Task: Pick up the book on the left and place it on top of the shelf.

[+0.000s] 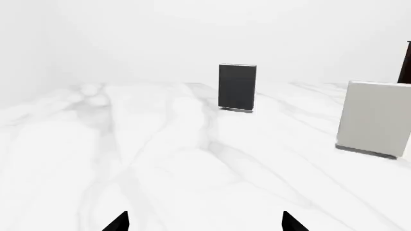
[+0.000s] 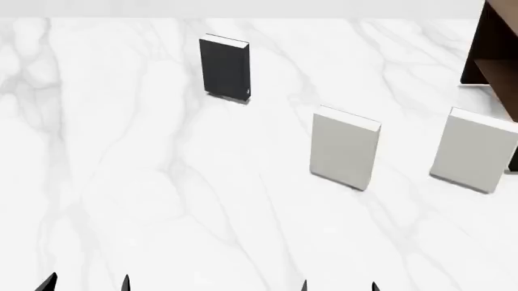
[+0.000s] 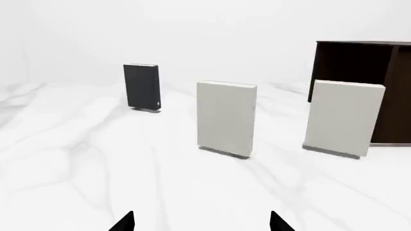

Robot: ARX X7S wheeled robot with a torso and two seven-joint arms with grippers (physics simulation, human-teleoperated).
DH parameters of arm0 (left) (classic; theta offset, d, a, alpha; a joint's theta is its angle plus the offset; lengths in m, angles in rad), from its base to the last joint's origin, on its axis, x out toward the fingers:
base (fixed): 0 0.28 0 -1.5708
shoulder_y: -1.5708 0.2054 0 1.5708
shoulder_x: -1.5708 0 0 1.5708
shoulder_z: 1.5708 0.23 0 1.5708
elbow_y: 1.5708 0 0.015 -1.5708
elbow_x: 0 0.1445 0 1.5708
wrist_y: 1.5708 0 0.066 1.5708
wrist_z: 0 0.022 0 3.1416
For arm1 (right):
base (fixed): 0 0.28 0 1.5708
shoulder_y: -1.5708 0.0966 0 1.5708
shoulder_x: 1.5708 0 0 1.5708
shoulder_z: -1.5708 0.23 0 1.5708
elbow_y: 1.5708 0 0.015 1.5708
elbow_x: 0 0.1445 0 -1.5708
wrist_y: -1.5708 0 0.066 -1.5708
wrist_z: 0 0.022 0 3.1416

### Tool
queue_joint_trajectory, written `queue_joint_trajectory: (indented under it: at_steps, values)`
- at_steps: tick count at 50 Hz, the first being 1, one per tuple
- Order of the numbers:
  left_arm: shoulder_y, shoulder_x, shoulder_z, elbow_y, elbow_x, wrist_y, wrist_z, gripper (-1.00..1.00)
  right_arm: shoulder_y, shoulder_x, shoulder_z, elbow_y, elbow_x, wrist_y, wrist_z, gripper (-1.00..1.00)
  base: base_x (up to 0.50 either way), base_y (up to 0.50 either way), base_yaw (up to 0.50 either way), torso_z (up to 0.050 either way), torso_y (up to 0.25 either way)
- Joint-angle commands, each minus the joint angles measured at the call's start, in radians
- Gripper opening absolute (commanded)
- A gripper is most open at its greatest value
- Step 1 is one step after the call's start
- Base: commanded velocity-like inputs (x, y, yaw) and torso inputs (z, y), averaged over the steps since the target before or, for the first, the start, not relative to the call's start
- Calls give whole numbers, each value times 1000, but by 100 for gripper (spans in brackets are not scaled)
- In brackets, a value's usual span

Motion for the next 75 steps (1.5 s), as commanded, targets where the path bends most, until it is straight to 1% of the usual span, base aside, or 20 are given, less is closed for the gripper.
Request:
queue_joint_trajectory:
  at_steps: [1,7,12,18,24,34,47,49,50,51,53,54,57,58,61,62,63,64,69,75]
  values:
    - [-1,-17,15,3,-32,-7,-5,100,1,15,-18,2,10,-2,28,100,0,0,0,0,0]
    - [-12,-38,45,-5,-49,-32,-22,100,4,34,-41,3,29,-6,61,100,0,0,0,0,0]
    - [-5,-51,65,4,-51,-20,-31,100,2,45,-59,8,28,-14,80,100,0,0,0,0,0]
    - [-11,-57,71,-2,-47,-27,-63,100,1,54,-72,6,26,-28,105,100,0,0,0,0,0]
    - [-10,-68,79,-5,-64,-11,-66,100,1,64,-84,9,33,-32,117,100,0,0,0,0,0]
    - [-11,-79,92,-9,-72,-8,-85,100,7,72,-91,14,46,-31,145,100,12,-479,0,0,0]
    - [-4,-91,111,14,-77,-16,-110,100,8,86,-107,9,56,-31,169,100,0,0,0,0,0]
    - [-9,-99,119,42,-71,-62,-114,100,13,90,-110,-18,59,21,172,100,0,0,0,0,0]
    - [-19,-99,105,75,-97,-121,-117,100,18,94,-113,-39,54,56,178,100,0,0,0,0,0]
    - [-39,-115,99,156,-134,-218,-100,100,38,106,-113,-127,89,192,158,100,0,0,0,0,0]
    - [-70,-129,96,237,-146,-329,-109,100,59,121,-118,-223,90,290,161,100,0,0,0,0,0]
    - [-136,-148,85,329,-182,-479,-108,100,108,135,-110,-345,120,439,156,100,0,0,0,0,0]
    - [-258,-176,61,430,-234,-687,-110,100,229,144,-92,-444,175,652,149,100,0,0,0,0,0]
    - [-347,-190,44,482,-265,-805,-113,100,335,144,-76,-485,209,800,153,100,0,0,0,0,0]
    - [-466,-220,60,544,-279,-954,-121,100,475,144,-58,-531,243,965,163,100,0,0,0,0,0]
    - [-545,-228,60,560,-295,-1037,-120,100,559,146,-59,-534,250,1034,168,100,0,0,0,0,0]
    - [-574,-234,65,563,-295,-1055,-121,100,595,143,-51,-532,261,1070,167,100,0,0,0,0,0]
    - [-644,-225,39,556,-326,-1123,-111,100,666,137,-44,-523,276,1130,167,100,0,0,0,0,0]
    - [-769,-228,30,531,-347,-1196,-104,100,825,128,-28,-456,301,1230,162,100,0,0,0,0,0]
    - [-821,-235,21,512,-356,-1207,-96,100,894,141,-26,-390,294,1211,161,100,0,0,0,0,0]
